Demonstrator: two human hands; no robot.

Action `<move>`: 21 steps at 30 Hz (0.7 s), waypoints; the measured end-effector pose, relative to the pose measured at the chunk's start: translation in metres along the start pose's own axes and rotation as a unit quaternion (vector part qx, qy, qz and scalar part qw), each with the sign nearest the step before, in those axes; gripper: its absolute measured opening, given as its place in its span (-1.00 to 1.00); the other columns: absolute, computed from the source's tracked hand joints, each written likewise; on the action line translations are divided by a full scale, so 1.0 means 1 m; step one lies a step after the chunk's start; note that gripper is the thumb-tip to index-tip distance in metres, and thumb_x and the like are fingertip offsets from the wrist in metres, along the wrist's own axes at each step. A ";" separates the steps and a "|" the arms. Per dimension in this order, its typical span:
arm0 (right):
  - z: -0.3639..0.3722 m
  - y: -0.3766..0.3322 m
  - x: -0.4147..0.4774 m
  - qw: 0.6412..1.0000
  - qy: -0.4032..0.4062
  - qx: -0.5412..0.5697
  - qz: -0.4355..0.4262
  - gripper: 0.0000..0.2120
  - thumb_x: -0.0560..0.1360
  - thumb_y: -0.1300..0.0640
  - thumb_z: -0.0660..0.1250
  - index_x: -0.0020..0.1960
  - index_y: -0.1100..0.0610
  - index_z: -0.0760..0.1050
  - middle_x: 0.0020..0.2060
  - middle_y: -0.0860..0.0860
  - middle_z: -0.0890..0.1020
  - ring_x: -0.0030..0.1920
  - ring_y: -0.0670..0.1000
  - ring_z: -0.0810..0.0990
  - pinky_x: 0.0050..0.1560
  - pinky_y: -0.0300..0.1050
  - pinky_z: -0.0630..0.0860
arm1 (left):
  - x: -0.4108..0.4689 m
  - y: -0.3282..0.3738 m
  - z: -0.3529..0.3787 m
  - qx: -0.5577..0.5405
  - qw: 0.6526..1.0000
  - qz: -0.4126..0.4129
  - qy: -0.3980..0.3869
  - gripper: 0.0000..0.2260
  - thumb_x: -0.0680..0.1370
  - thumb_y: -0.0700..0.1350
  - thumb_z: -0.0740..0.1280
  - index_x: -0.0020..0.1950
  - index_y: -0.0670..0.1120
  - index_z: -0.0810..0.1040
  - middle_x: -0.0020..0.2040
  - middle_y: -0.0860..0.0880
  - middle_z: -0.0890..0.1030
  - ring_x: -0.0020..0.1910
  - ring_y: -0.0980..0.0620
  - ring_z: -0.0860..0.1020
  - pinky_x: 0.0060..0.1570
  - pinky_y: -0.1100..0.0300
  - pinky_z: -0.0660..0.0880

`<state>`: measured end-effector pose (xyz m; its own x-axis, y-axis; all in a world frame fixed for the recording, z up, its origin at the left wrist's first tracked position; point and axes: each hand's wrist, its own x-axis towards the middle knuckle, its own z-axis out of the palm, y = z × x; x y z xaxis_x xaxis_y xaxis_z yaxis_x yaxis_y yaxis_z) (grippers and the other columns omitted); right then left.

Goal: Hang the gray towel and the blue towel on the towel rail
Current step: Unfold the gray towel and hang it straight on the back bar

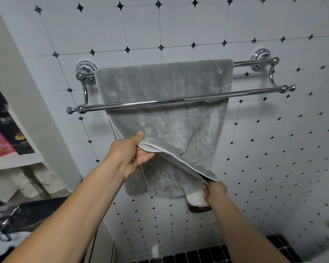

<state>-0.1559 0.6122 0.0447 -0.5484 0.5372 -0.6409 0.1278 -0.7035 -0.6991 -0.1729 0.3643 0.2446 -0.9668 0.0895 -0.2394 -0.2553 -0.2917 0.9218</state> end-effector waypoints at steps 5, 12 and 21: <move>-0.042 -0.021 0.024 0.948 0.051 -0.236 -0.208 -0.87 0.51 0.22 0.33 0.00 0.18 0.62 -0.25 0.11 0.63 -0.32 0.10 0.58 -0.30 -0.04 0.56 | 0.025 -0.014 -0.048 0.069 0.994 0.010 0.090 -0.88 0.59 -0.25 0.30 -0.07 -0.30 0.54 -0.26 -0.26 0.67 -0.48 -0.08 0.65 -0.56 0.14 0.57; -0.095 -0.029 0.016 0.870 -0.028 -0.344 -0.353 -0.76 0.56 0.15 0.28 -0.16 -0.19 0.46 -0.37 0.08 0.69 -0.48 -0.06 0.63 -0.52 -0.15 0.42 | 0.049 -0.097 -0.115 0.066 0.996 -0.033 0.055 -0.81 0.59 -0.17 0.33 -0.10 -0.30 0.59 -0.07 -0.29 0.69 -0.26 -0.11 0.70 -0.28 0.03 0.66; -0.109 -0.001 0.009 0.865 -0.120 -0.351 -0.338 -0.57 0.39 0.53 0.31 -0.27 0.00 0.64 -0.30 -0.05 0.70 -0.32 -0.05 0.60 -0.33 -0.12 0.52 | 0.033 -0.141 -0.115 0.108 0.992 0.066 0.030 -0.89 0.42 -0.30 0.48 -0.08 -0.26 0.67 -0.16 -0.17 0.73 -0.18 -0.08 0.71 -0.25 0.23 0.61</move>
<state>-0.0708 0.6687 0.0046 -0.8392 0.5437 0.0152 0.1345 0.2344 -0.9628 -0.1707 0.2991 0.0716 -0.9922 0.0052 -0.1242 -0.1242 -0.0864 0.9885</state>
